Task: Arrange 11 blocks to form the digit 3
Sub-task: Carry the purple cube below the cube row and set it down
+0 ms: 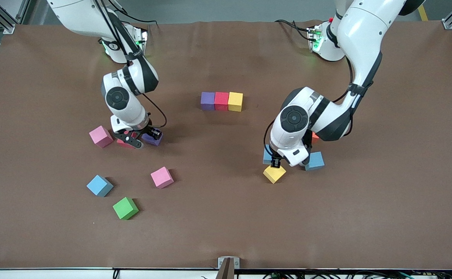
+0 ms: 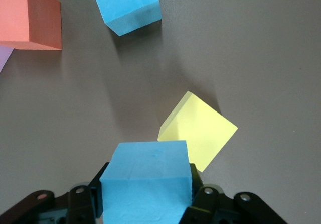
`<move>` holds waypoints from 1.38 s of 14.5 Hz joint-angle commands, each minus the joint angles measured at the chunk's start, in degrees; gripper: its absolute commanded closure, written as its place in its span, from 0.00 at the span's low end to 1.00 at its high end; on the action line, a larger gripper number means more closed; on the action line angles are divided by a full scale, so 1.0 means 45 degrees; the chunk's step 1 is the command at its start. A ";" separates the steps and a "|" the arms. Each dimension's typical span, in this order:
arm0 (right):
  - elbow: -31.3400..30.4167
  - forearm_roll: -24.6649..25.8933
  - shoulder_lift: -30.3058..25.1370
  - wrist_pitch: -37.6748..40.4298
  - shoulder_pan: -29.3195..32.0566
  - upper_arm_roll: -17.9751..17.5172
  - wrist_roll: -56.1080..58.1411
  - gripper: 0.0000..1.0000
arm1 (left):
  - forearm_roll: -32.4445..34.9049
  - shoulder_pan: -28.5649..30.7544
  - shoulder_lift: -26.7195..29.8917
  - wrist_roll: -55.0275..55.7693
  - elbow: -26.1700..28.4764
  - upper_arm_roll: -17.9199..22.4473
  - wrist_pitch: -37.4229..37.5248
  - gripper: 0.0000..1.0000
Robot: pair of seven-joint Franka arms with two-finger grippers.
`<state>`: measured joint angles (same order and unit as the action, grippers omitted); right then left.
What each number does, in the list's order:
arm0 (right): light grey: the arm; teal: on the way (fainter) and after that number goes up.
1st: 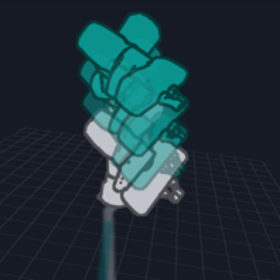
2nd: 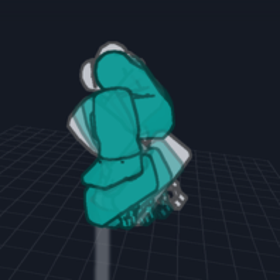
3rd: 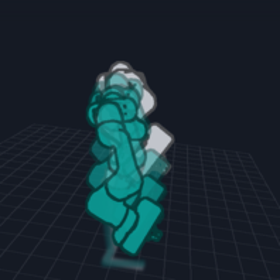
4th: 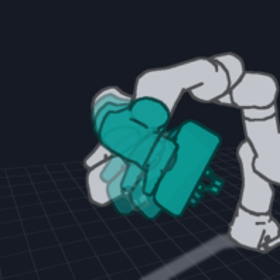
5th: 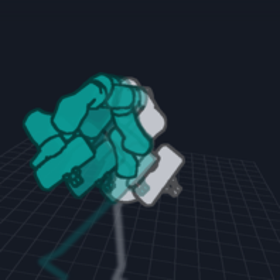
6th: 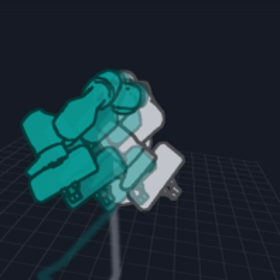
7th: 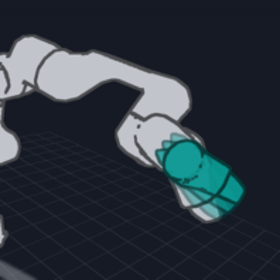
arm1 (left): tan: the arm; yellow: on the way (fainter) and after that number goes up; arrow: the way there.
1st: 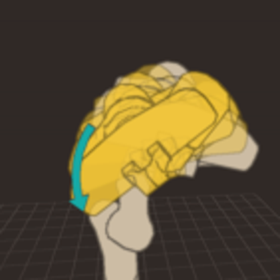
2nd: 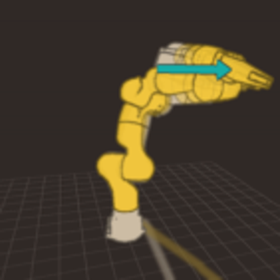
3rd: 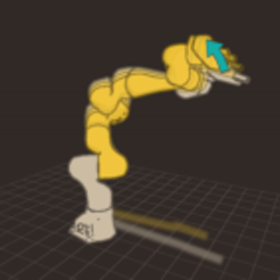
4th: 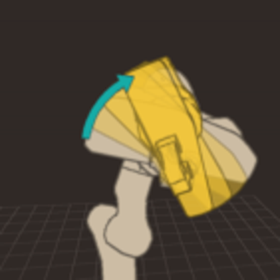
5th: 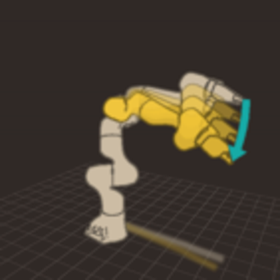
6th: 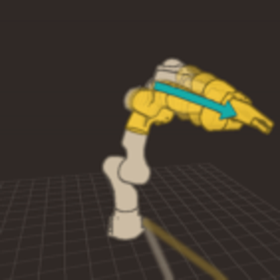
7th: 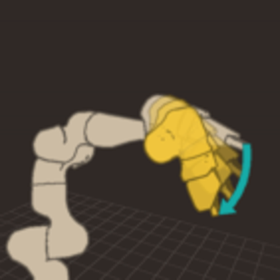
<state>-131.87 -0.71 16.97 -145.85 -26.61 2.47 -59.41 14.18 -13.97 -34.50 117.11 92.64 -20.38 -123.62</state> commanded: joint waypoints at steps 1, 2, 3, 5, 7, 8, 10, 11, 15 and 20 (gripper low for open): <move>-0.0363 0.0079 -0.0839 0.0359 -0.0472 -0.0002 -0.3410 1.00 | -0.0006 -0.0041 0.0226 0.0070 0.0059 0.0017 0.0069 0.70; -0.0363 0.0079 -0.1073 0.0400 -0.0512 -0.0021 -0.4501 1.00 | -0.0006 -0.0041 0.0226 0.0070 0.0039 0.0017 0.0069 0.70; -0.0363 0.0079 -0.1172 0.0400 -0.0802 -0.0041 -0.5749 1.00 | -0.0006 -0.0041 0.0226 0.0070 0.0039 0.0017 0.0069 0.70; -0.0383 0.0079 -0.1270 0.0244 -0.1603 -0.0022 -0.7629 1.00 | -0.0006 -0.0041 0.0226 0.0070 0.0039 0.0017 0.0069 0.70; -0.0518 0.0079 -0.1640 0.0380 -0.1994 -0.0041 -0.8919 1.00 | -0.0006 -0.0060 0.0226 0.0070 0.0020 0.0017 0.0069 0.70; -0.0655 0.0079 -0.1835 0.0400 -0.2248 -0.0041 -0.9912 1.00 | -0.0006 -0.0080 0.0207 0.0070 0.0039 0.0017 0.0069 0.70; -0.1122 0.0079 -0.2071 0.0381 -0.2775 -0.0041 -1.1516 1.00 | -0.0006 -0.0060 0.0226 0.0070 0.0039 0.0017 0.0088 0.70; -0.1357 0.0079 -0.2168 0.0381 -0.3068 -0.0022 -1.2142 1.00 | -0.0006 -0.0041 0.0226 0.0070 0.0039 0.0017 0.0088 0.70; -0.2140 0.0079 -0.2306 0.0342 -0.3714 -0.0041 -1.4389 1.00 | -0.0005 -0.0002 0.0226 0.0051 0.0020 0.0017 0.0323 0.70; -0.2297 0.0079 -0.2169 0.0284 -0.4067 -0.0041 -1.5234 1.00 | -0.0025 -0.0041 0.0206 0.0051 -0.0098 0.0017 0.0342 0.70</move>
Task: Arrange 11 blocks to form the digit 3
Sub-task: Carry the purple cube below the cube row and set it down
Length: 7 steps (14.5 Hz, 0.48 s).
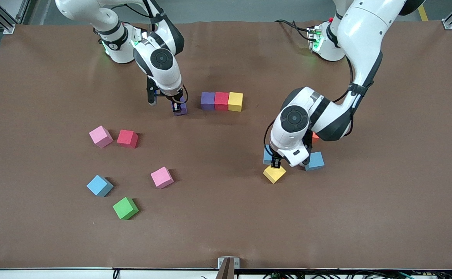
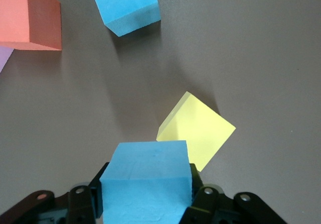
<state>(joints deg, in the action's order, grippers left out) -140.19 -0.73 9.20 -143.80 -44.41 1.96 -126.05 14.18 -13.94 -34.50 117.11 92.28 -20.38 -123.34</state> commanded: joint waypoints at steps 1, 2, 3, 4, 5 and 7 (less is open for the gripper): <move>-0.0390 0.0084 -0.0443 -0.0252 -0.0093 0.0071 -0.0464 1.00 | -0.0025 -0.0046 0.0090 0.0051 -0.0038 0.0017 0.0281 0.70; -0.0293 0.0084 -0.0404 -0.0407 -0.0074 0.0071 -0.0503 1.00 | -0.0006 -0.0084 0.0050 0.0051 -0.0057 0.0017 0.0281 0.70; -0.0099 0.0065 -0.0307 -0.0602 -0.0054 0.0071 -0.0581 1.00 | -0.0005 -0.0085 0.0031 0.0051 -0.0057 0.0017 0.0281 0.70; 0.0135 0.0064 -0.0016 -0.0759 -0.0035 0.0071 -0.0872 1.00 | -0.0005 -0.0085 0.0011 0.0051 -0.0057 0.0017 0.0281 0.70; 0.0602 0.0064 0.0335 -0.0760 -0.0034 0.0071 -0.1049 1.00 | -0.0005 -0.0085 0.0011 0.0051 -0.0057 0.0017 0.0281 0.70; 0.0957 0.0219 0.0611 -0.0760 -0.0190 0.0071 -0.0391 1.00 | -0.0005 -0.0085 0.0030 0.0051 -0.0057 0.0017 0.0300 0.70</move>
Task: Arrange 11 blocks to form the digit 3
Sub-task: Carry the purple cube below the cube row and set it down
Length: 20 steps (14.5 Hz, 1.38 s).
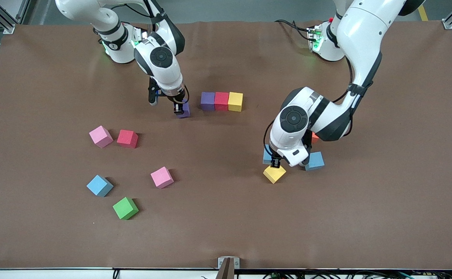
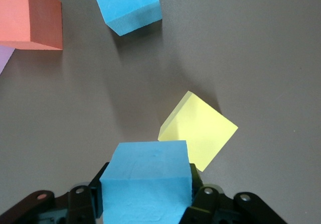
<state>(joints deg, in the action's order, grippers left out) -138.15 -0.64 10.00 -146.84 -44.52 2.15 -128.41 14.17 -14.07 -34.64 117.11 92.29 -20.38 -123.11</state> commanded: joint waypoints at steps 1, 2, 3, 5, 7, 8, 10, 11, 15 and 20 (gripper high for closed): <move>0.0600 0.0201 0.0434 -0.0083 -0.0147 0.0031 0.1162 1.00 | -0.0005 -0.0077 0.0061 0.0051 -0.0060 0.0018 0.0249 0.70; 0.0640 0.0201 0.0434 -0.0122 -0.0127 0.0031 0.2159 1.00 | -0.0005 -0.0096 0.0061 0.0051 -0.0060 0.0018 0.0249 0.70; 0.0853 0.0182 0.0492 -0.0103 -0.0069 0.0031 0.3020 1.00 | -0.0005 -0.0077 0.0061 0.0051 -0.0060 0.0018 0.0249 0.70; 0.1419 0.0220 0.0861 -0.0084 -0.0107 0.0031 0.4622 1.00 | -0.0005 -0.0096 0.0042 0.0051 -0.0060 0.0018 0.0249 0.70; 0.2005 0.0220 0.1213 0.0013 -0.0127 0.0031 0.6846 1.00 | -0.0005 -0.0096 0.0042 0.0070 -0.0060 0.0018 0.0249 0.70; 0.2259 0.0220 0.1331 0.0053 -0.0146 0.0031 0.7939 1.00 | -0.0005 -0.0096 0.0042 0.0070 -0.0060 0.0018 0.0249 0.70; 0.2553 0.0220 0.1468 0.0073 -0.0186 0.0031 1.0631 1.00 | -0.0005 -0.0077 0.0061 0.0109 -0.0060 0.0018 0.0249 0.70; 0.2593 0.0220 0.1488 0.0073 -0.0224 0.0031 1.1864 1.00 | -0.0005 -0.0077 0.0061 0.0109 -0.0098 -0.0002 0.0249 0.70; 0.2827 0.0220 0.1566 0.0092 -0.0225 0.0031 1.5560 1.00 | -0.0005 -0.0096 0.0042 0.0129 -0.0138 -0.0002 0.0249 0.70; 0.5261 0.0182 0.2637 0.3128 -0.0185 0.0031 1.7833 1.00 | -0.0025 -0.0077 -0.0036 0.0129 -0.0157 -0.0002 0.0249 0.70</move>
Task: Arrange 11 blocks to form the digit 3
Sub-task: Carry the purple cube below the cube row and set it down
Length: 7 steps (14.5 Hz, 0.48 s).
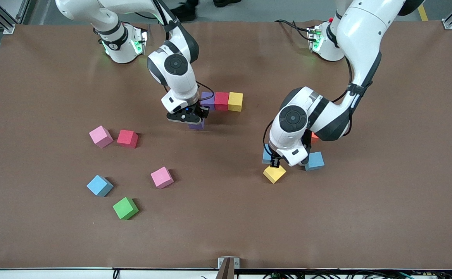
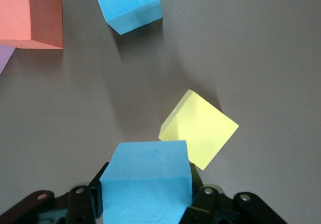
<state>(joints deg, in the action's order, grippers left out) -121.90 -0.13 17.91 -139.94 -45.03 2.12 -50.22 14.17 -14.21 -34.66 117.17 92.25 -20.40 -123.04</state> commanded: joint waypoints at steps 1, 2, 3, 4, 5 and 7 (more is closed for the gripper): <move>0.2143 -0.0008 0.1116 0.2147 -0.0091 0.0037 0.0437 1.00 | -0.0025 -0.0045 -0.0032 0.0115 -0.0149 0.0002 0.0233 0.70; 0.2302 -0.0048 0.1215 0.2172 -0.0111 0.0037 0.0456 1.00 | -0.0025 -0.0025 -0.0032 0.0115 -0.0130 0.0002 0.0233 0.70; 0.2304 -0.0048 0.1236 0.2056 -0.0111 0.0037 0.0456 1.00 | -0.0025 -0.0025 -0.0032 0.0115 -0.0149 0.0002 0.0233 0.70; 0.2265 -0.0067 0.1255 0.1843 -0.0092 0.0037 0.0456 1.00 | -0.0025 -0.0025 -0.0032 0.0115 -0.0149 0.0002 0.0233 0.70; 0.2207 -0.0087 0.1275 0.1531 -0.0091 0.0017 0.0456 1.00 | -0.0025 -0.0025 -0.0032 0.0115 -0.0149 0.0002 0.0233 0.70; 0.2167 -0.0145 0.1470 0.1061 -0.0072 -0.0003 0.0456 1.00 | -0.0005 -0.0006 -0.0032 0.0096 -0.0149 0.0002 0.0233 0.70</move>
<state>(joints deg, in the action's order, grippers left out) -112.58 -0.20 23.56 -133.64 -45.08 2.06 -48.88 14.17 -14.19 -34.70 117.18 92.25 -20.37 -123.04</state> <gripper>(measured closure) 0.471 0.379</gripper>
